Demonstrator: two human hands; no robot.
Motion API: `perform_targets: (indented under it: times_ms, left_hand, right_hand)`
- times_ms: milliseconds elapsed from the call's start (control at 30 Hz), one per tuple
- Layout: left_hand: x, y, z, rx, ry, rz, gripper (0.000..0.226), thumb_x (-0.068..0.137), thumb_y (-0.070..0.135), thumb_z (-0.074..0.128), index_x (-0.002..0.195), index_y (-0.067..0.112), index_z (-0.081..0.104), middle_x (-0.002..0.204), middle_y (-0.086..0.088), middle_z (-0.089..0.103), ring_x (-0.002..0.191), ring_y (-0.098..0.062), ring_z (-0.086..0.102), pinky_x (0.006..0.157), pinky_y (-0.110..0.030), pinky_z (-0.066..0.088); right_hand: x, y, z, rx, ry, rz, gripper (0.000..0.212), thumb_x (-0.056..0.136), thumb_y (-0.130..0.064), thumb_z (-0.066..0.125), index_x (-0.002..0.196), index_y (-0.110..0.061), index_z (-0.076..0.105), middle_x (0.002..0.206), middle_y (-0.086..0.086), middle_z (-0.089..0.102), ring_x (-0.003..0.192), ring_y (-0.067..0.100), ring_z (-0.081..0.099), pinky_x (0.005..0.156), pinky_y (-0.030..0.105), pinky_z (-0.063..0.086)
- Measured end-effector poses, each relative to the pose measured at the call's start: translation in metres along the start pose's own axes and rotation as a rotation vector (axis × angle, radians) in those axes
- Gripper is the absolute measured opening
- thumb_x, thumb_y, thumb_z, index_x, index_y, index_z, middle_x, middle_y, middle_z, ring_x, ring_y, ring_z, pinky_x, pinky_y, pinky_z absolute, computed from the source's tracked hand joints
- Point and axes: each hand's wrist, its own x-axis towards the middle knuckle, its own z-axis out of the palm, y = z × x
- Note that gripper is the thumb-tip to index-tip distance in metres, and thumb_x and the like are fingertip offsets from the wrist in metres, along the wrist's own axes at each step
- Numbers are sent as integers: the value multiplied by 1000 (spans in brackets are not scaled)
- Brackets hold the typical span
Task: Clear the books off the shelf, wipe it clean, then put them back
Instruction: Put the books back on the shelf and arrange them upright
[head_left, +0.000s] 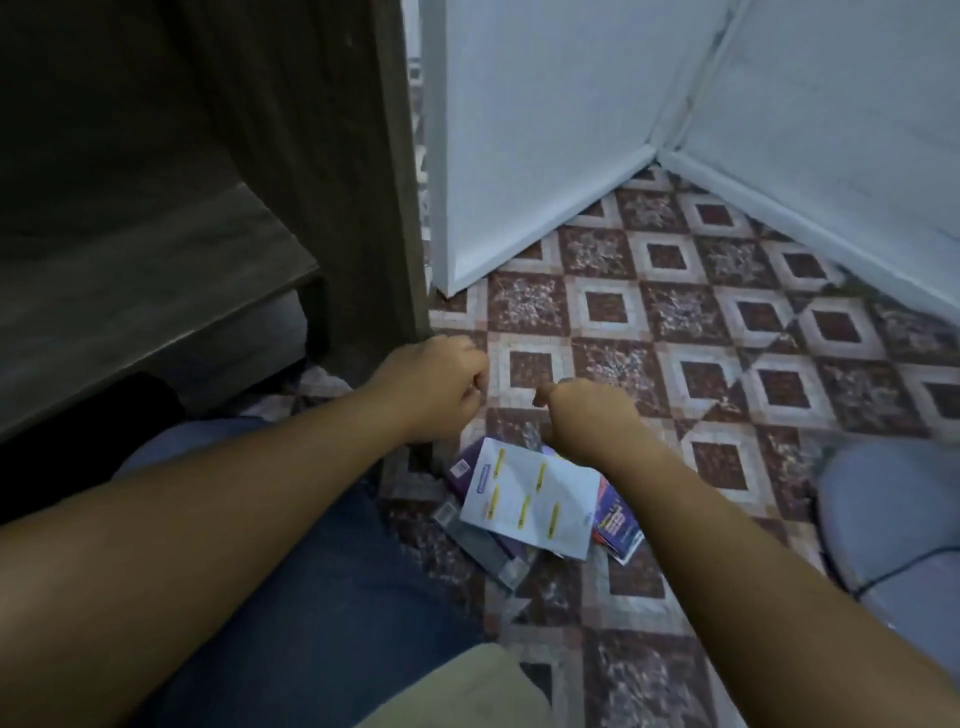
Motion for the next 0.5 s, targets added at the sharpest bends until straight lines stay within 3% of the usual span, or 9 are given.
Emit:
perform_targets:
  times_ms: [167,267,367,500]
  left_hand:
    - [33,9,53,32,-160,-14,16,93,27,47,107,23,54,111,1,52,91,-19,52,66,-31,38]
    - [40,10,79,12,-237,-15,19,93,24,48,112,22,52,113,1,51,98,-19,50,72,-34,43]
    - [43,8,96,48,-302,-2,22,94,24,48,116,23,51,116,2,50,104,-19,48,81,-34,45]
    - [40,-2,115,62,-348,-14,17,93,26,50,110,24,49,112,2,49,92,-16,43,77,-33,46]
  right_hand:
    - [23,15,64,56,-76,22,34,94,-23,56,127,-17,53,118,11,57,96,31,59,62,36,42]
    - [34,11,104,80,-131,3,35,94,-23,57,128,-16,54,125,12,53,103,33,57,72,41,48]
    - [40,2,139,89,-174,2,39,92,-19,57,130,-16,51,125,13,50,109,35,51,83,45,44]
    - [43,-7,180,102,-201,14,39,90,-22,59,127,-14,50,126,13,46,112,33,47,89,42,40]
